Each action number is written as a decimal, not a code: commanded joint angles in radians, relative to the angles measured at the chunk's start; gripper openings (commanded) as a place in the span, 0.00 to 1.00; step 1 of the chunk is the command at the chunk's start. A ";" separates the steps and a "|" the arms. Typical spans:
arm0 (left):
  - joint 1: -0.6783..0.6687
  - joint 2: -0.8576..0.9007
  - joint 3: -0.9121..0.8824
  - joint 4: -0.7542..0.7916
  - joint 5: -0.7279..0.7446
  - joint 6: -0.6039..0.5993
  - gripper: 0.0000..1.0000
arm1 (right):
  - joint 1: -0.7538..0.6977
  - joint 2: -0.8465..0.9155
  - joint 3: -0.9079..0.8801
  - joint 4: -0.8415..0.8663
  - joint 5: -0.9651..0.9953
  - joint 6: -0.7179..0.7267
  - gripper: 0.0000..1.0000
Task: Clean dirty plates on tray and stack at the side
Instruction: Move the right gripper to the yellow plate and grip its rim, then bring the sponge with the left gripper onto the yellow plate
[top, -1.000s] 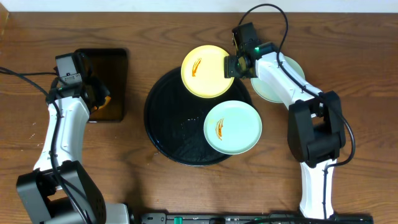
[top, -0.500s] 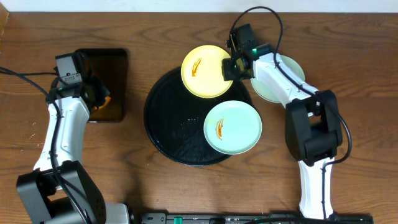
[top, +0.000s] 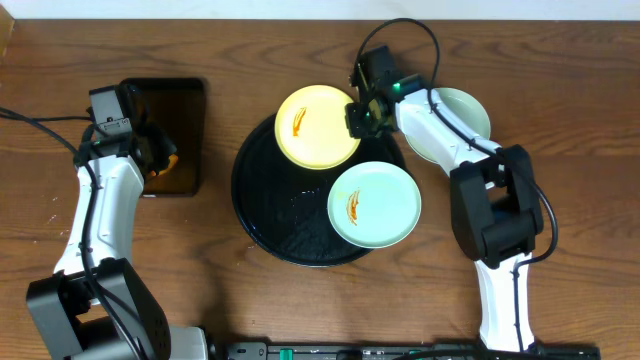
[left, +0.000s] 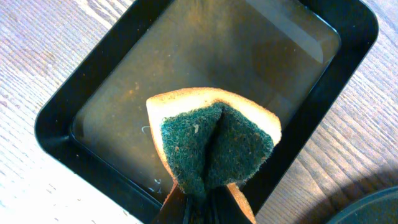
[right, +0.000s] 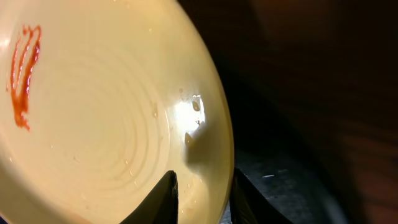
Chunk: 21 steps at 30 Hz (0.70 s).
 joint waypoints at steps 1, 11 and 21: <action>0.004 -0.007 -0.005 -0.002 -0.002 0.021 0.08 | 0.045 0.018 0.014 -0.013 -0.056 0.004 0.26; 0.004 -0.007 -0.005 -0.009 -0.002 0.021 0.08 | 0.161 0.024 0.013 -0.076 0.020 0.006 0.29; 0.004 -0.007 -0.005 -0.010 -0.002 0.021 0.08 | 0.172 0.025 0.013 -0.104 0.048 0.085 0.31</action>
